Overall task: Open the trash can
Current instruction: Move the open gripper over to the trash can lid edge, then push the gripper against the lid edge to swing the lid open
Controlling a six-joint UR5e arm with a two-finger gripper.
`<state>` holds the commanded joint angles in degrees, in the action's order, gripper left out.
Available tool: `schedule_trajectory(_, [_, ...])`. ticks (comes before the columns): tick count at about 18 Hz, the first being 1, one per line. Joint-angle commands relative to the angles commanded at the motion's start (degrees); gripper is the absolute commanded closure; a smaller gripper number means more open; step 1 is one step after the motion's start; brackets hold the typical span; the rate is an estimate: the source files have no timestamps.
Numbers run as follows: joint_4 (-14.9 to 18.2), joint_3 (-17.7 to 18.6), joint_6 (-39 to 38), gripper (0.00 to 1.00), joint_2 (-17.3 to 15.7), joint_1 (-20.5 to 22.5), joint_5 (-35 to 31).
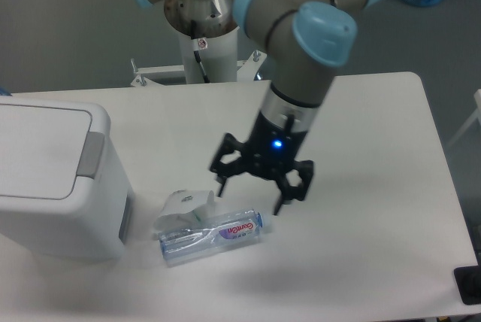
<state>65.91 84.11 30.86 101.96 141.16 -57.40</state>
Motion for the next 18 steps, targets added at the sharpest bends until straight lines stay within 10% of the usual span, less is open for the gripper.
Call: schedule_trajectory(18, [-1.22,3.25,-9.24,0.00,-2.12,-10.29,-2.90])
